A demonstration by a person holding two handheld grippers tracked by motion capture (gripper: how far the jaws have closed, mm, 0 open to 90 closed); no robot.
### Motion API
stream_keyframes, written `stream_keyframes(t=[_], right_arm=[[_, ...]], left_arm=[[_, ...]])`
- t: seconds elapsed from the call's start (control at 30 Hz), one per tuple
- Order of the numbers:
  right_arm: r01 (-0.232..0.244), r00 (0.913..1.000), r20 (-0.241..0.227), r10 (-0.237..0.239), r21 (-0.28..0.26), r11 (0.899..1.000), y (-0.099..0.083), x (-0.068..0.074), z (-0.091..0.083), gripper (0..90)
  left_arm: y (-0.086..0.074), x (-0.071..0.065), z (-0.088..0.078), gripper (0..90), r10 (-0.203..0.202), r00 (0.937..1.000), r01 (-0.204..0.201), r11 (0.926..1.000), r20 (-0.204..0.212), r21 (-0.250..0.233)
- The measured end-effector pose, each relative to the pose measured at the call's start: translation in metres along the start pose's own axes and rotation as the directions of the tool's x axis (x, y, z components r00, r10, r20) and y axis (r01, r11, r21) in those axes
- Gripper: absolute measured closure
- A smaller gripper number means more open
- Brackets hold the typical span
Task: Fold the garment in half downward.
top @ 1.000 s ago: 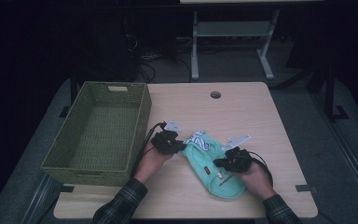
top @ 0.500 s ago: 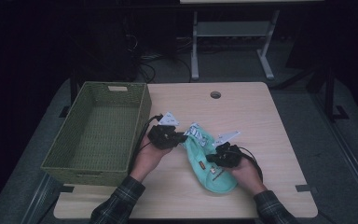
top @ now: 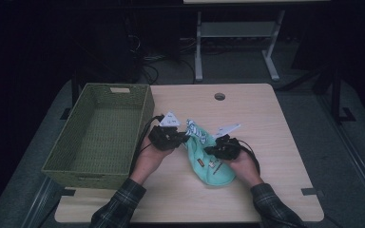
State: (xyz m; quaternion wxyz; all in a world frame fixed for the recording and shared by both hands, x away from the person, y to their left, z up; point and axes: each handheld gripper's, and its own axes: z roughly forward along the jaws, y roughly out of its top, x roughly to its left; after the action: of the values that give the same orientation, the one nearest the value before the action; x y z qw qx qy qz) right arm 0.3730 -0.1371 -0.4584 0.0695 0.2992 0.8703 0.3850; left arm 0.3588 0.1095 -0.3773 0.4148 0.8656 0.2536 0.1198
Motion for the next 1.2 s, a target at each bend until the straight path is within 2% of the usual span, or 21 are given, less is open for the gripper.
stream_keyframes(t=[0.07,0.2,0.47,0.6,0.77,0.8,1.0,1.2], right_arm=[[-0.003,1.0000,0.003,0.003,-0.016,1.000,-0.002,-0.002,-0.013,89.8],[-0.013,0.9998,0.014,0.013,0.005,1.000,-0.019,-0.004,-0.033,89.8],[-0.027,0.9995,0.015,0.027,0.047,0.999,-0.055,0.002,-0.056,89.8],[-0.027,0.9996,-0.001,0.027,0.085,0.996,-0.064,0.006,-0.054,89.8],[-0.030,0.9995,-0.009,0.031,0.080,0.996,-0.063,0.009,-0.051,89.8],[-0.016,0.9998,-0.009,0.017,0.077,0.997,-0.062,0.010,-0.050,89.8],[-0.008,0.9999,-0.007,0.009,0.082,0.997,-0.056,0.014,-0.044,89.8],[-0.008,0.9999,-0.010,0.009,0.082,0.997,-0.055,0.014,-0.043,89.8]], left_arm=[[0.000,0.001,0.000,82.5,0.002,1.0000,-0.002,1.0000,-0.001,0.003],[-0.001,0.000,0.002,82.5,0.004,1.0000,-0.004,0.9999,-0.001,0.013],[-0.002,0.001,0.003,82.4,-0.003,1.0000,0.004,0.9998,-0.004,0.019],[-0.003,0.001,0.003,82.4,0.000,1.0000,0.000,0.9997,-0.009,0.023],[-0.003,0.000,0.004,82.4,-0.001,1.0000,0.001,0.9997,-0.002,0.026],[-0.003,0.000,0.004,82.4,0.001,1.0000,-0.001,0.9997,0.003,0.026],[-0.002,-0.004,0.004,82.3,0.012,0.9994,-0.012,0.9999,0.034,0.006],[0.001,-0.014,0.009,82.3,0.059,0.9952,-0.059,0.9983,0.078,0.000]])
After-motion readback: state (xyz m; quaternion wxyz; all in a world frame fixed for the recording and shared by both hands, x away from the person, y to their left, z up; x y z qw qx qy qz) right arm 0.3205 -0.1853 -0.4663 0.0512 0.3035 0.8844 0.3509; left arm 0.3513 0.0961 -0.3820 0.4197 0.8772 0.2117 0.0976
